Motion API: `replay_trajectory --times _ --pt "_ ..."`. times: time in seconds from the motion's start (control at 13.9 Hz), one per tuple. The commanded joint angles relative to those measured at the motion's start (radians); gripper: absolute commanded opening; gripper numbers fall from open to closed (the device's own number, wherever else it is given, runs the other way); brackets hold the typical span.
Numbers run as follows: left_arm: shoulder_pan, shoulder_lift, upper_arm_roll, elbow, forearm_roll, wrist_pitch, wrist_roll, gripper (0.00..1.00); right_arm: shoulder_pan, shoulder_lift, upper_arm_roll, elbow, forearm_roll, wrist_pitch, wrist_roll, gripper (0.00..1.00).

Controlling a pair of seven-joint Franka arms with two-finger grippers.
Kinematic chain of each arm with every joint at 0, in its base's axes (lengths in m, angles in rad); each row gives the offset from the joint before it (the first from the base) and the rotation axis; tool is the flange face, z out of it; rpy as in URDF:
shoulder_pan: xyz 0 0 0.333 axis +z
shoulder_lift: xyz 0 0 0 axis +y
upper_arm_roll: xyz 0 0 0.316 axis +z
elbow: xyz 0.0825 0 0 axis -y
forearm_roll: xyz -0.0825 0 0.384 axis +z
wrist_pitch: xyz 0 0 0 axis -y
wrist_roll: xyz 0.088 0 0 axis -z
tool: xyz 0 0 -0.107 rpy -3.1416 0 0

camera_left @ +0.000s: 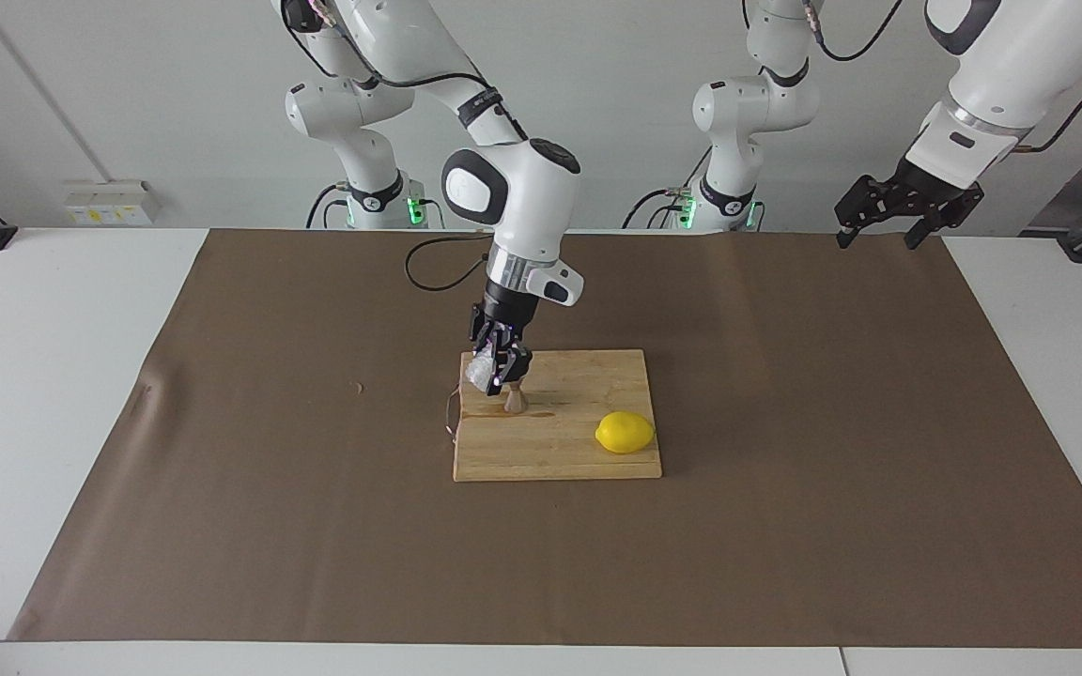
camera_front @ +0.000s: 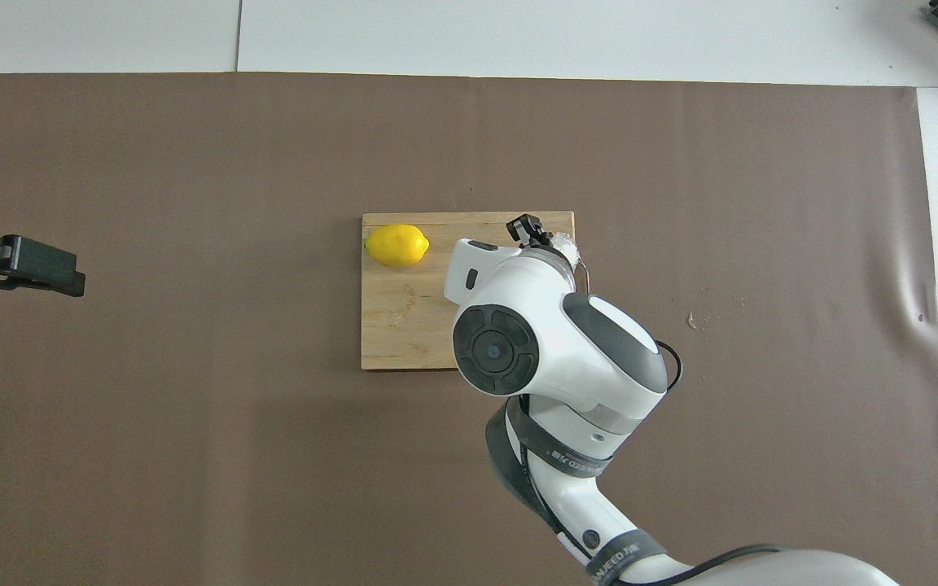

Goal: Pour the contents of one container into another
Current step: 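Tilt the clear glass with the right gripper above the metal cup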

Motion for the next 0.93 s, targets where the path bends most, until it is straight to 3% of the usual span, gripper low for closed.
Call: replay_trajectory --times 0.0,0.57,0.86 --pt "-0.002 -0.021 0.006 -0.021 -0.009 -0.006 -0.009 1.00 -0.017 -0.032 0.006 -0.016 -0.015 -0.005 -0.016 0.38" --pt "-0.002 -0.021 0.006 -0.021 -0.009 -0.006 -0.009 1.00 -0.046 -0.063 0.012 -0.009 0.096 -0.007 -0.057 0.38" --pt "-0.002 -0.021 0.006 -0.021 -0.009 -0.006 -0.009 1.00 -0.071 -0.081 0.011 -0.007 0.209 -0.005 -0.090 0.38"
